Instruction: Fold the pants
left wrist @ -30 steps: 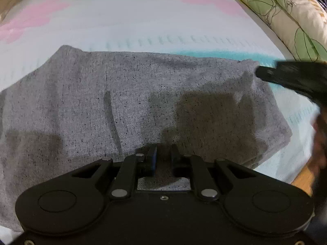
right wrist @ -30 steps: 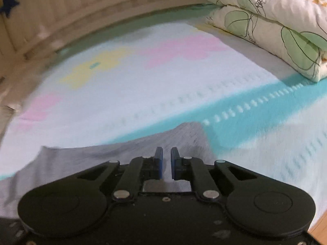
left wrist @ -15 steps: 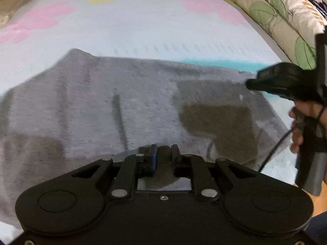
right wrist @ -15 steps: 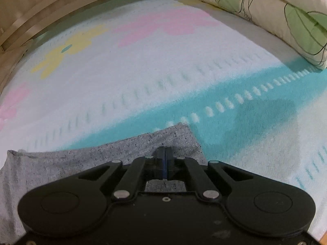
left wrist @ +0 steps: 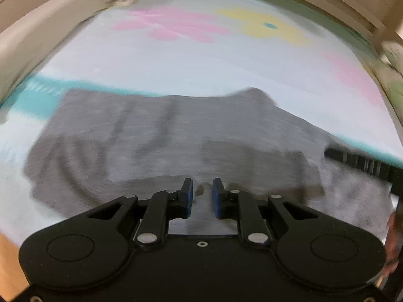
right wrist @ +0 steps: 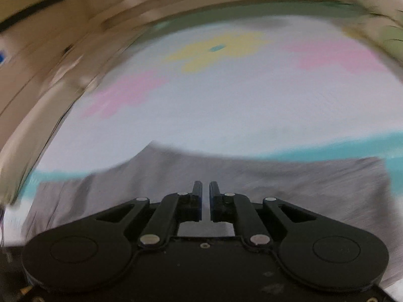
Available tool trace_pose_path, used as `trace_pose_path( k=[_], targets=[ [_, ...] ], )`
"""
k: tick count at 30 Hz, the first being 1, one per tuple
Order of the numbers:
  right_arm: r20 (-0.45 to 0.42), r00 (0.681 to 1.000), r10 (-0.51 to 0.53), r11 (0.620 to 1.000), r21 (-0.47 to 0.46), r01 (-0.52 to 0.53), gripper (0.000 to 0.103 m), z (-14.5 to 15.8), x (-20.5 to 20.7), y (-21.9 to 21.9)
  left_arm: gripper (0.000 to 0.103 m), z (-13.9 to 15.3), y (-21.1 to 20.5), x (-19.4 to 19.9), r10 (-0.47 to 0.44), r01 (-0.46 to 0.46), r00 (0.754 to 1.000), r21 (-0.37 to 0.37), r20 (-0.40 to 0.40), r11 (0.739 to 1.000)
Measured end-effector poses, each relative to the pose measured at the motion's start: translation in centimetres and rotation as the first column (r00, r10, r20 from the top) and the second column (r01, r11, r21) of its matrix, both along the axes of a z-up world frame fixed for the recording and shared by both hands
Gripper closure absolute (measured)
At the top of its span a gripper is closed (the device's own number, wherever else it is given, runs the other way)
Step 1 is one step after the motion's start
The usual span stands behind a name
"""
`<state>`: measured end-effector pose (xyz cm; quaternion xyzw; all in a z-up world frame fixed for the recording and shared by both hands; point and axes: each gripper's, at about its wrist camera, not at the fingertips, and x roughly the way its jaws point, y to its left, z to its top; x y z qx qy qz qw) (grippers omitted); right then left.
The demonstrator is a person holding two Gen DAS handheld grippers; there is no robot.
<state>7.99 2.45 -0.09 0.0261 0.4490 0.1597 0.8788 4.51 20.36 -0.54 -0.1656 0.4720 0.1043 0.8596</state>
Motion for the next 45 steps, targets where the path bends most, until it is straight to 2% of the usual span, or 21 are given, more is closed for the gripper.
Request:
trace_pose_path(
  k=[5,8,12,15,18,19,20,22,25,27,30,32,36,39,41,45],
  targets=[
    [-0.098,0.995,0.025,0.999,-0.045,-0.03,0.095,-3.2,-2.4,1.7,0.078,-1.1,3.6,-2.3,0.105,-0.105,0.994,-0.001,-0.01,0.994],
    [-0.142,0.989,0.03,0.998,-0.053,-0.038,0.095,-5.2,-4.0,1.7,0.078,-1.6,6.2,-3.5,0.18,-0.181,0.983,-0.056,-0.029,0.982],
    [-0.066,0.993,0.099,0.983,-0.149,-0.108,0.093,-5.3,-6.3,3.6,0.078,-1.0,8.5,-4.3,0.244,-0.246,0.969,-0.094,-0.027,0.965],
    [-0.068,0.991,0.118,0.981,-0.147,-0.127,0.092,-5.5,-6.6,4.1,0.077,-0.8,9.2,-4.9,0.272,-0.273,0.962,-0.066,-0.02,0.96],
    [-0.071,0.991,0.117,0.982,-0.139,-0.126,0.092,-5.4,-6.4,3.6,0.076,-1.2,9.9,-5.6,0.3,-0.3,0.954,-0.089,-0.012,0.95],
    [-0.075,0.991,0.112,0.984,-0.13,-0.121,0.092,-5.5,-6.2,3.4,0.071,-1.4,10.1,-5.8,0.307,-0.307,0.952,-0.097,-0.016,0.947],
    [-0.08,0.991,0.106,0.986,-0.121,-0.116,0.092,-5.6,-5.9,3.2,0.058,-1.6,10.2,-5.9,0.319,-0.319,0.948,-0.098,-0.019,0.943],
    [-0.088,0.991,0.098,0.988,-0.107,-0.107,0.093,-5.6,-5.7,2.8,0.049,-1.9,10.5,-6.2,0.349,-0.349,0.937,-0.099,-0.02,0.932],
    [-0.094,0.991,0.096,0.99,-0.099,-0.106,0.094,-6.0,-5.4,2.6,0.048,-3.1,11.1,-6.2,0.379,-0.382,0.924,-0.135,-0.048,0.914],
    [-0.094,0.991,0.099,0.989,-0.099,-0.109,0.094,-5.9,-5.4,2.6,0.046,-3.9,11.7,-6.4,0.416,-0.421,0.907,-0.182,-0.068,0.889],
    [-0.094,0.991,0.098,0.989,-0.097,-0.107,0.094,-6.0,-5.2,2.6,0.04,-4.7,12.1,-6.4,0.449,-0.455,0.89,-0.218,-0.076,0.864],
    [-0.093,0.991,0.1,0.989,-0.098,-0.109,0.094,-6.1,-5.2,2.7,0.038,-5.1,12.2,-6.3,0.456,-0.461,0.887,-0.219,-0.075,0.86],
    [-0.092,0.991,0.102,0.989,-0.099,-0.111,0.094,-6.1,-5.2,2.6,0.035,-4.9,12.1,-6.0,0.482,-0.477,0.876,-0.203,-0.024,0.855],
    [-0.089,0.99,0.105,0.988,-0.103,-0.114,0.094,-6.2,-5.3,2.7,0.027,-5.3,12.8,-5.2,0.516,-0.5,0.857,-0.224,0.014,0.837],
    [-0.086,0.99,0.11,0.987,-0.108,-0.119,0.094,-6.2,-5.4,2.8,0.02,-5.5,13.2,-4.5,0.524,-0.504,0.851,-0.229,0.035,0.833],
    [-0.082,0.99,0.11,0.987,-0.112,-0.119,0.094,-6.2,-5.4,2.9,0.018,-5.6,13.5,-3.7,0.528,-0.503,0.848,-0.234,0.052,0.832]
  ],
)
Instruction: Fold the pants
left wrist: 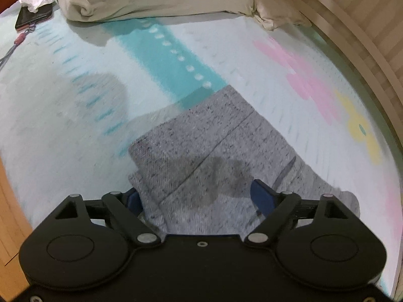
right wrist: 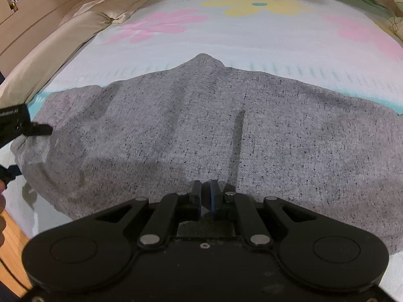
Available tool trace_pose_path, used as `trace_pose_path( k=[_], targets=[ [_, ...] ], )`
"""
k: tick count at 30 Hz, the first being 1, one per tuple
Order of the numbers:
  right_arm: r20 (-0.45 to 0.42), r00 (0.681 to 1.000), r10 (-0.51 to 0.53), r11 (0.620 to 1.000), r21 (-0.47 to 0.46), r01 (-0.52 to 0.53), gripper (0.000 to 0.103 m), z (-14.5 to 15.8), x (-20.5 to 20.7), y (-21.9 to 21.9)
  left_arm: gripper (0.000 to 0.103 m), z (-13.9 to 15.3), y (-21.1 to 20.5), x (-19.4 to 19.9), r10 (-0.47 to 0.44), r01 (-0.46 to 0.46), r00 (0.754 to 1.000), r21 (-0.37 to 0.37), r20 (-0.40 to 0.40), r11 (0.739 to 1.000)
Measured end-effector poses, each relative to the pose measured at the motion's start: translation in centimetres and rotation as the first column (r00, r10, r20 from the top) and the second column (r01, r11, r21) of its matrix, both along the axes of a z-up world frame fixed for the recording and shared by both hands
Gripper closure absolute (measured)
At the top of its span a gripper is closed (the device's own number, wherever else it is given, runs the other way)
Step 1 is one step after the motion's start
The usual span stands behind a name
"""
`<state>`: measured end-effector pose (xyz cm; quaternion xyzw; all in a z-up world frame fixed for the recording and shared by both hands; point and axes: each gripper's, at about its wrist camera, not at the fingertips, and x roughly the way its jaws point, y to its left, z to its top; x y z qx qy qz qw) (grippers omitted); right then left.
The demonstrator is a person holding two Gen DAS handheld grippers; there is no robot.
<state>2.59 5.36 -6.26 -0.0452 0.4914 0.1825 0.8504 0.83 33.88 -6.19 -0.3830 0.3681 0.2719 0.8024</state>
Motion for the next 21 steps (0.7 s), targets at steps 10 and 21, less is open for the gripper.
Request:
trace_pose_path(
  k=[10,21],
  targets=[
    [0.05,0.999,-0.015,1.0,0.023,0.014,0.091,1.1,-1.0,-0.2,0.073,2.8,-0.3,-1.2,-0.018,0.02,0.992,-0.015,0.123,1.0],
    [0.068,0.996,-0.065,0.998,0.014,0.064,0.091,1.7,-1.4,-3.9,0.08,12.1,-8.7,-0.9,-0.261,0.212,0.923,0.193,0.284,0.958]
  ],
)
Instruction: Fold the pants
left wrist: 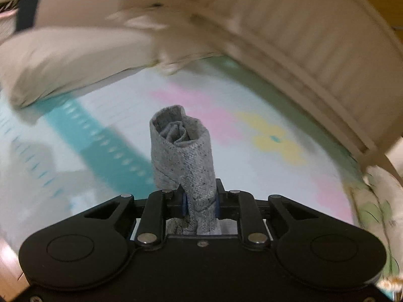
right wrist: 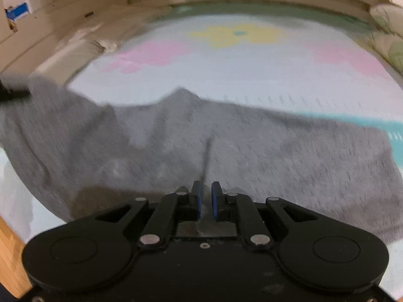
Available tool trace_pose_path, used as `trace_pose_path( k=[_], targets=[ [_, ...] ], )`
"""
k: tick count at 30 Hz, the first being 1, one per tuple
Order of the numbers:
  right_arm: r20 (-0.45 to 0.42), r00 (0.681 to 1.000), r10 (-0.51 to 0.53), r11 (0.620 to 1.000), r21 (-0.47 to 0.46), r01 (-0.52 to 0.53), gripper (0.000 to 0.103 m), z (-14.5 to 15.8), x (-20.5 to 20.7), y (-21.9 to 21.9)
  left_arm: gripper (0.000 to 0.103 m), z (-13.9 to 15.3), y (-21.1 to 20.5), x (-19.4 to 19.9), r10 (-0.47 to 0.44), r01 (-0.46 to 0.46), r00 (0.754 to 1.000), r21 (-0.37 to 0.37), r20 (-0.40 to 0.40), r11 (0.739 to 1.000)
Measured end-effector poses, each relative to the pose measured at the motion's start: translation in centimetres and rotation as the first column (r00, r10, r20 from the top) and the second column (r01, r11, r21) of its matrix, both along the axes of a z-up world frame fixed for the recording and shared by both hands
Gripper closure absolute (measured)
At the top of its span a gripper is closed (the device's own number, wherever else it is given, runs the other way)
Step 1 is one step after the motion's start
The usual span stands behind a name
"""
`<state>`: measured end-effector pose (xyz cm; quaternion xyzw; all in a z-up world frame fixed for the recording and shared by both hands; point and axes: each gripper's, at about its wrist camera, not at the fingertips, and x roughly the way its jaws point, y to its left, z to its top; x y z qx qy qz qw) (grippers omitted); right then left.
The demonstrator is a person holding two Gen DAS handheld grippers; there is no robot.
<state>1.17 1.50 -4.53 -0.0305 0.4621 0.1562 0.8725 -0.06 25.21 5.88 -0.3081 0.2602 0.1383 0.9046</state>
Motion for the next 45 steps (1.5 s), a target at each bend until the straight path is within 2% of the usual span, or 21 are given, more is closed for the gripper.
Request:
trace_pose_path(
  k=[1,4,6,8,11,13,15,19,22,24,29,32,36,39,42,45],
  targets=[
    [-0.037,0.999,0.005,1.0,0.017,-0.005,0.091,-0.7,0.1,-0.5,0.08,0.5,-0.9,0.3,-0.022,0.022,1.0,0.003,0.015,1.0],
    [-0.058,0.998,-0.02,0.994,0.107,0.026,0.093,-0.4,0.5,-2.3,0.08,2.0,-3.7,1.1,-0.1,0.1,0.994,0.009,0.049,0.995],
    [-0.082,0.992,-0.095,0.974,0.198,0.11,0.093,0.1,1.2,-4.5,0.08,2.7,-6.0,1.8,-0.159,0.157,0.985,0.021,0.068,0.987],
    [-0.078,0.981,-0.177,0.955,0.229,0.19,0.092,0.8,1.8,-6.9,0.08,3.2,-8.7,2.8,-0.228,0.225,0.97,0.04,0.079,0.973],
    [-0.057,0.962,-0.266,0.937,0.219,0.272,0.09,1.7,2.6,-10.5,0.08,3.0,-13.2,4.8,-0.334,0.33,0.94,0.059,0.076,0.942],
    [-0.055,0.95,-0.307,0.926,0.213,0.311,0.09,1.9,3.0,-12.7,0.08,2.1,-16.7,6.3,-0.413,0.409,0.91,0.067,0.048,0.91],
    [-0.045,0.938,-0.345,0.921,0.18,0.347,0.09,1.8,3.0,-14.5,0.08,0.3,-19.7,7.9,-0.478,0.477,0.878,0.058,-0.002,0.877],
    [-0.036,0.906,-0.422,0.901,0.097,0.424,0.089,1.1,2.7,-18.0,0.075,-3.8,-25.0,10.1,-0.588,0.598,0.797,0.045,-0.136,0.8],
    [-0.041,0.883,-0.468,0.878,0.093,0.469,0.089,0.9,2.5,-20.1,0.071,-5.0,-27.3,9.9,-0.633,0.65,0.753,0.048,-0.177,0.759],
    [-0.044,0.873,-0.486,0.867,0.104,0.488,0.089,1.1,2.5,-20.8,0.071,-4.8,-27.8,9.8,-0.659,0.669,0.736,0.016,-0.156,0.743],
    [-0.05,0.863,-0.503,0.855,0.112,0.506,0.087,1.2,2.7,-21.8,0.071,-2.9,-27.6,10.1,-0.692,0.689,0.721,-0.08,-0.034,0.721],
    [-0.044,0.862,-0.505,0.856,0.104,0.507,0.086,1.5,2.6,-21.6,0.069,-1.4,-27.3,9.8,-0.687,0.686,0.726,-0.053,-0.016,0.726],
    [0.001,0.848,-0.53,0.844,0.091,0.528,0.079,2.4,2.3,-21.7,0.067,-1.0,-25.4,9.8,-0.614,0.621,0.782,0.04,-0.109,0.783],
    [0.067,0.824,-0.562,0.826,0.089,0.556,0.075,3.5,2.0,-22.1,0.067,-1.8,-23.1,9.6,-0.532,0.551,0.828,0.086,-0.175,0.83],
    [0.13,0.804,-0.58,0.814,0.129,0.566,0.072,4.8,1.5,-22.4,0.067,-3.4,-20.5,9.7,-0.476,0.498,0.852,0.06,-0.218,0.865],
    [0.175,0.815,-0.553,0.829,0.213,0.517,0.069,6.0,1.0,-22.1,0.067,-5.2,-19.1,9.7,-0.459,0.477,0.852,0.011,-0.253,0.879]
  ],
)
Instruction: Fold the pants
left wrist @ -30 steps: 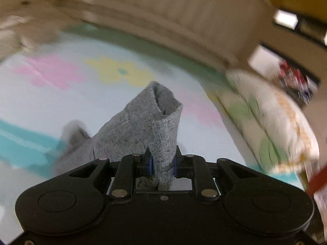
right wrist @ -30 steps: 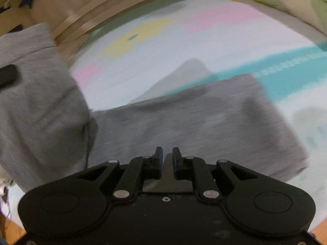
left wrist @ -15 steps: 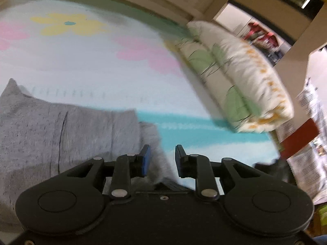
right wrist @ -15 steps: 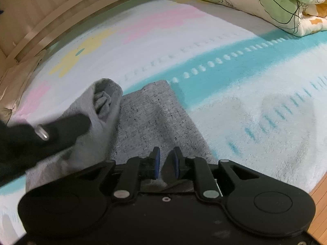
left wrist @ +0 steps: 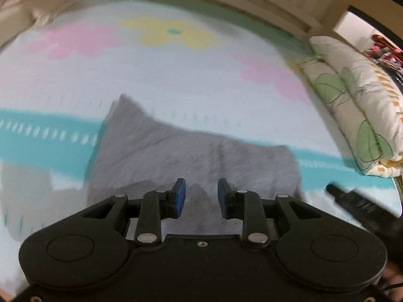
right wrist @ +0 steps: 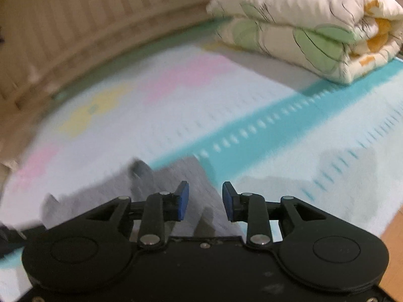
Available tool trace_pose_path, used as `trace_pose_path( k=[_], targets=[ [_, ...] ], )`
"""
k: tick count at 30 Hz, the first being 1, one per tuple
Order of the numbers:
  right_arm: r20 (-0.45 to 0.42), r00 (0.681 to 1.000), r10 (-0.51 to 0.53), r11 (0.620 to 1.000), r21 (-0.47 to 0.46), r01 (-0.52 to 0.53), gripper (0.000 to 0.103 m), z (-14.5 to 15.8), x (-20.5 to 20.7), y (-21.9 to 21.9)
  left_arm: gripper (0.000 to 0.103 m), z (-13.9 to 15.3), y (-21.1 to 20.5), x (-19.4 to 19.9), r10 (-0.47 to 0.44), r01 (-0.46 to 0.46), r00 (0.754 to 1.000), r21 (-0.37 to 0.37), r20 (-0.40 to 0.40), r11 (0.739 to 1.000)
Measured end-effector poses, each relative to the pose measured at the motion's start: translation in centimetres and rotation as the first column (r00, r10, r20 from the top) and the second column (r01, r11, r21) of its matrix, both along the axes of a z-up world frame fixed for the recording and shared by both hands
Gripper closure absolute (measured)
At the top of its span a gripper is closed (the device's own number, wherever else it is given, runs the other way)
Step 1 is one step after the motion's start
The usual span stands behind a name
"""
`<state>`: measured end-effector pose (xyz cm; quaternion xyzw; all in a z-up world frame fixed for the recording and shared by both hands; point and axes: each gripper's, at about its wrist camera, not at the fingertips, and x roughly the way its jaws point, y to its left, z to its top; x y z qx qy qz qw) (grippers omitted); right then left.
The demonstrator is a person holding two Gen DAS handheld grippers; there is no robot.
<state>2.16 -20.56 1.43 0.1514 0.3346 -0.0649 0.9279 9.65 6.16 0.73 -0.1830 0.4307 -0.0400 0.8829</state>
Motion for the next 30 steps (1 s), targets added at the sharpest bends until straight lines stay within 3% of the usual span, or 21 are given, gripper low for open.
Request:
trace_pose_path(
  k=[2,5,9,11,17,23,27,29,30],
  targets=[
    [0.028,0.999,0.042,0.998,0.036,-0.043,0.066,0.4,0.0,0.6,0.067,-1.1,-0.1,0.3,-0.008,0.009,0.999,0.003,-0.032,1.0],
    [0.039,0.993,0.109,0.992,0.057,-0.112,0.063,0.3,-0.1,2.0,0.066,-3.2,-1.5,1.0,-0.101,0.103,0.99,0.012,-0.095,0.995],
    [0.014,0.986,0.168,0.986,0.015,-0.168,0.061,-0.3,0.6,3.5,0.065,-3.3,-4.6,0.8,-0.161,0.167,0.986,0.152,-0.052,0.974],
    [-0.004,0.987,0.159,0.987,0.007,-0.159,0.061,-0.9,0.8,3.5,0.061,-2.9,-5.0,0.9,-0.201,0.205,0.979,0.108,-0.045,0.973],
    [-0.116,0.986,0.123,0.988,0.105,-0.111,0.06,-3.1,1.2,1.8,0.061,-1.6,-2.0,0.8,-0.117,0.116,0.993,-0.046,-0.024,0.992],
    [-0.153,0.976,0.154,0.956,0.272,-0.109,0.058,-4.7,1.9,1.3,0.061,0.0,2.6,0.5,0.036,-0.034,0.998,-0.023,0.057,0.999],
    [-0.15,0.972,0.184,0.944,0.302,-0.132,0.058,-4.6,2.1,1.7,0.061,-0.6,6.1,0.8,0.141,-0.14,0.99,-0.028,0.012,0.99],
    [-0.14,0.971,0.196,0.956,0.249,-0.157,0.067,-4.1,1.8,2.6,0.061,-1.3,7.9,0.8,0.194,-0.195,0.981,-0.052,-0.025,0.979],
    [-0.136,0.97,0.204,0.966,0.19,-0.176,0.082,-3.6,1.9,3.5,0.061,-1.6,8.8,0.9,0.221,-0.223,0.974,-0.07,-0.042,0.972]
  ],
)
